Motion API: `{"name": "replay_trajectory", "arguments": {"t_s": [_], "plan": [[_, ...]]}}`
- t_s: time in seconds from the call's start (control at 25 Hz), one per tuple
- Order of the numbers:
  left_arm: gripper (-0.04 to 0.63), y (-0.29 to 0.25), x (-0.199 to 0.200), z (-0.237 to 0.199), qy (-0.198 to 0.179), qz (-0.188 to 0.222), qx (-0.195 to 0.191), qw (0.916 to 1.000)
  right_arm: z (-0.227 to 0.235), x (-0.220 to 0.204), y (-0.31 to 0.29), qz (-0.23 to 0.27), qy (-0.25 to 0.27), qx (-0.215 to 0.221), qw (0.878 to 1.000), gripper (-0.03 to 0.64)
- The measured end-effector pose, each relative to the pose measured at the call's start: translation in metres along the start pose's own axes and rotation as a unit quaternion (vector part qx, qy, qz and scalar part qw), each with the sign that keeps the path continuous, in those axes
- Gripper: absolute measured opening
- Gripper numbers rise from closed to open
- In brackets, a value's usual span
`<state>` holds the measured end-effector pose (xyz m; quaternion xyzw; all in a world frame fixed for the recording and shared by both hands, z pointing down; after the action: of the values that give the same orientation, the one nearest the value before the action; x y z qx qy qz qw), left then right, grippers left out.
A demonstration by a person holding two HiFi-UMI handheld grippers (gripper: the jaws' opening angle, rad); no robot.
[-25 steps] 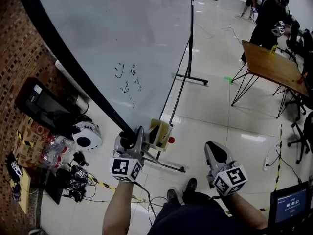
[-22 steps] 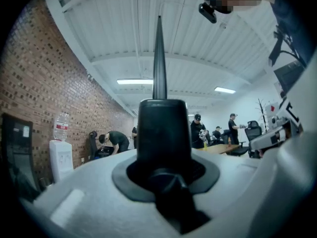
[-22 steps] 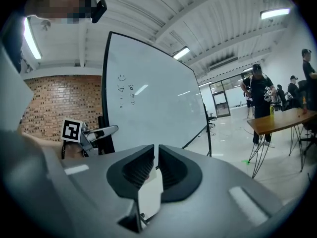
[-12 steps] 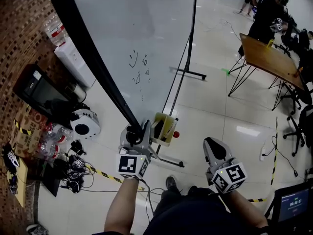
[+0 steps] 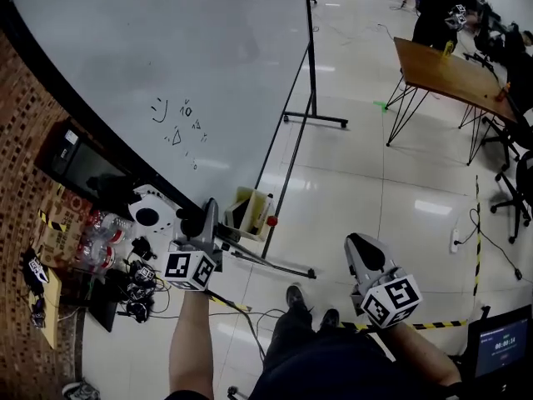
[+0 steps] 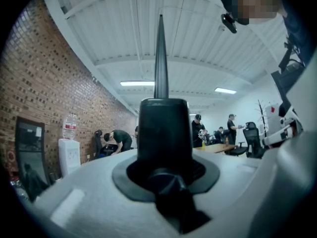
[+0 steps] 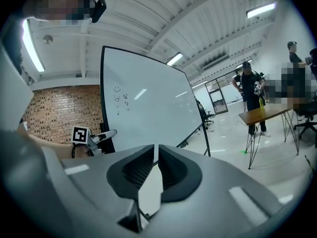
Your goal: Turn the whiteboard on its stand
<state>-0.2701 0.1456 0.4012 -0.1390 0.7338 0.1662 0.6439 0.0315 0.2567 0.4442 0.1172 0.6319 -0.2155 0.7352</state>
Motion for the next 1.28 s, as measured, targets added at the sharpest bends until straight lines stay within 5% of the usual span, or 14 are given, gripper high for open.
{"name": "replay_trajectory", "arguments": {"t_s": [0.56,1.0,1.28], "plan": [[0.122,0.093,-0.008,0.024,-0.006,0.01,0.022,0.9997,-0.03,-0.02,0.086,0.021,0.001,-0.023,1.0,0.029],[0.121,0.106,0.014,0.052,-0.004,0.007,0.021,0.9997,-0.053,0.024,0.129,0.005,0.049,-0.037,0.998,0.029],[0.121,0.115,0.032,0.067,-0.012,0.02,0.025,0.9994,-0.063,-0.025,0.216,-0.045,0.035,-0.023,0.998,0.029]]}}
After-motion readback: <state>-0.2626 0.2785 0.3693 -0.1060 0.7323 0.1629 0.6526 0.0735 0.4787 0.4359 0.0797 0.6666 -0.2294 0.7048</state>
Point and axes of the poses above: the fingertips, and each gripper's own axes: y backward along the fingers, z to its right, x out of its top, the point moved 1 cm from there along y, backward along the fingers, and after that the axes turned 7 degrees about y, right-handed, at the moved point
